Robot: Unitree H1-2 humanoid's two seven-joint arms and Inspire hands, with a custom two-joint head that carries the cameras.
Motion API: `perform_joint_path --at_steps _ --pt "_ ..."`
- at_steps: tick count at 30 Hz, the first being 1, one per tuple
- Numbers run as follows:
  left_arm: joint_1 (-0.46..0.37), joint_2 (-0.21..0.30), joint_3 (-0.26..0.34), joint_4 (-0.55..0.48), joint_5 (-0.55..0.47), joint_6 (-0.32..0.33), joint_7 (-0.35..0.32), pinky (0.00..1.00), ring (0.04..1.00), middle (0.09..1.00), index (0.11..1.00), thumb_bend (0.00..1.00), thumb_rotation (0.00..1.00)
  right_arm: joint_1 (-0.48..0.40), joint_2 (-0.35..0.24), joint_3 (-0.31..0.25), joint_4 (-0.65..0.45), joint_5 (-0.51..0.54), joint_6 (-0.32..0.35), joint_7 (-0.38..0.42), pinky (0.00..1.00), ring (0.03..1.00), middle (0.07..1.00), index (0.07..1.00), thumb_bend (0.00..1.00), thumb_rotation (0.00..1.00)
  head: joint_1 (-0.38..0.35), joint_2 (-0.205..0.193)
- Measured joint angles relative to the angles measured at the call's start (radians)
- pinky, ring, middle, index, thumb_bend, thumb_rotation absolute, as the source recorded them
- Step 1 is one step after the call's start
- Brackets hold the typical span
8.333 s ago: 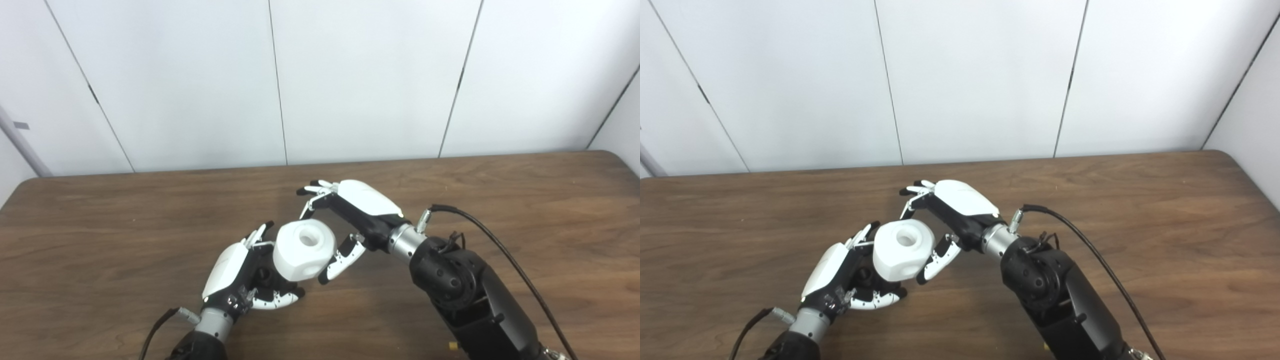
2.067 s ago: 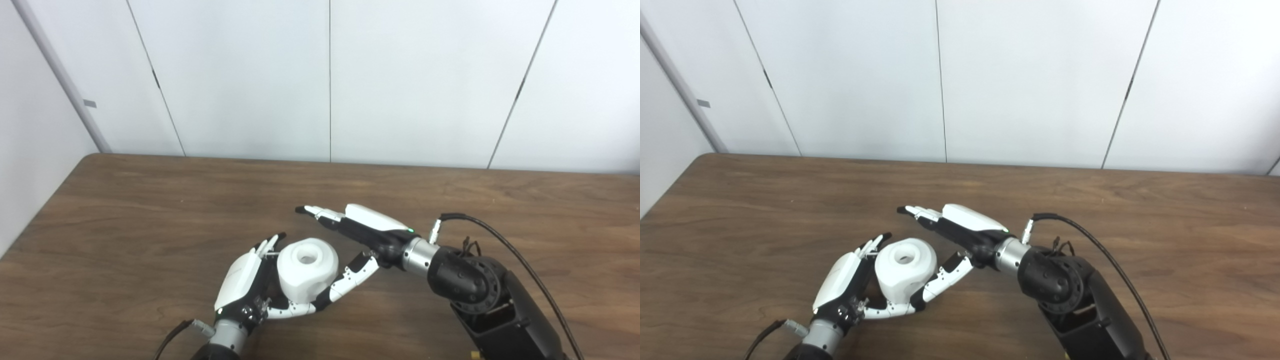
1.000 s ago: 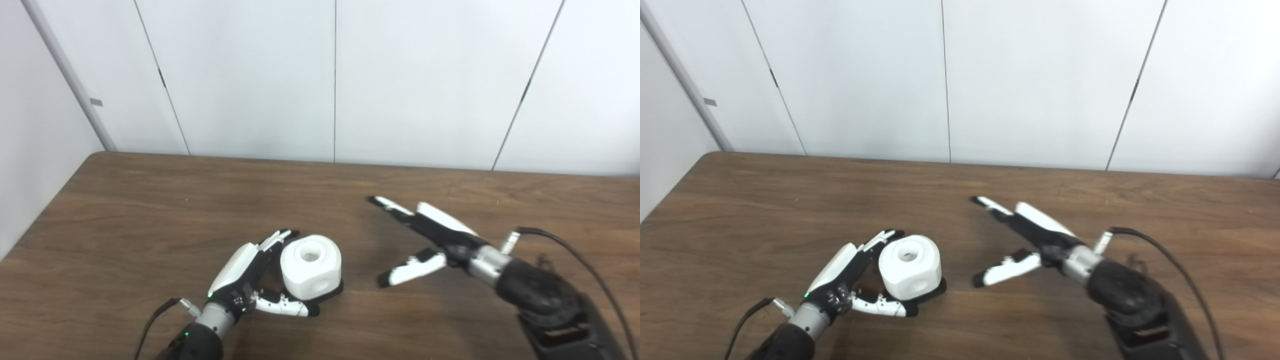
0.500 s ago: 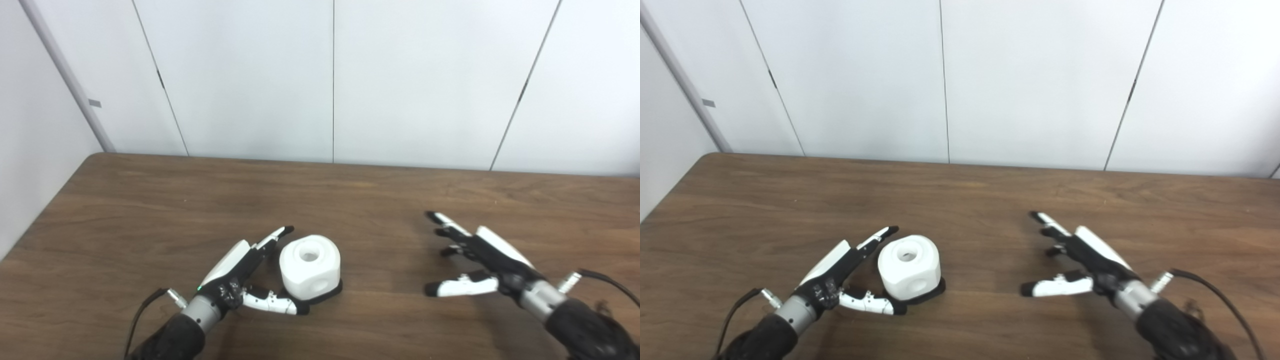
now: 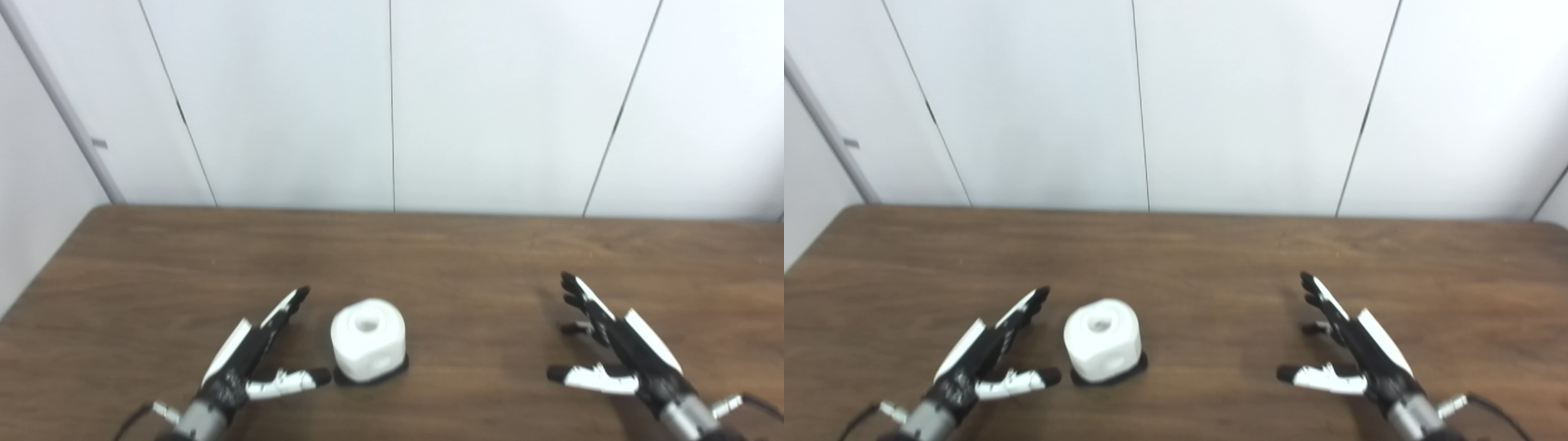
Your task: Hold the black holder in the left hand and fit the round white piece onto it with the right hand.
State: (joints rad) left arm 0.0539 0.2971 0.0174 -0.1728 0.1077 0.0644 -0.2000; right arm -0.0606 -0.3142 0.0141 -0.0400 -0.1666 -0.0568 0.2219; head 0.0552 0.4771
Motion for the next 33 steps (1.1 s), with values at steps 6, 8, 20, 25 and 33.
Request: perform_joint_path --at_steps 6,8,20,25,33 --pt "-0.003 -0.022 0.007 0.066 0.080 -0.092 0.092 0.99 1.000 1.000 0.962 0.52 0.78 0.004 0.051 -0.036 0.101 0.012 -0.157 -0.105 0.83 0.915 0.950 0.941 0.65 0.52 -0.009 -0.003" --pt "-0.004 -0.024 0.009 0.087 0.092 -0.118 0.112 0.99 1.000 1.000 0.954 0.49 0.77 -0.003 0.055 -0.047 0.126 0.001 -0.182 -0.140 0.83 0.907 0.941 0.929 0.58 0.49 -0.012 -0.003" --pt "0.001 -0.022 0.010 0.119 0.120 -0.174 0.143 0.98 1.000 1.000 0.940 0.52 0.72 -0.024 0.056 -0.052 0.164 -0.007 -0.233 -0.225 0.82 0.890 0.917 0.893 0.54 0.44 -0.012 0.005" --pt "0.001 -0.022 0.010 0.122 0.123 -0.178 0.144 0.97 1.000 1.000 0.934 0.52 0.73 -0.025 0.054 -0.050 0.168 -0.007 -0.238 -0.227 0.82 0.891 0.918 0.887 0.56 0.46 -0.014 0.008" --pt "0.001 -0.022 0.010 0.122 0.124 -0.178 0.144 0.97 0.999 1.000 0.930 0.53 0.72 -0.027 0.052 -0.048 0.171 -0.007 -0.243 -0.231 0.83 0.891 0.911 0.874 0.56 0.46 -0.014 0.015"
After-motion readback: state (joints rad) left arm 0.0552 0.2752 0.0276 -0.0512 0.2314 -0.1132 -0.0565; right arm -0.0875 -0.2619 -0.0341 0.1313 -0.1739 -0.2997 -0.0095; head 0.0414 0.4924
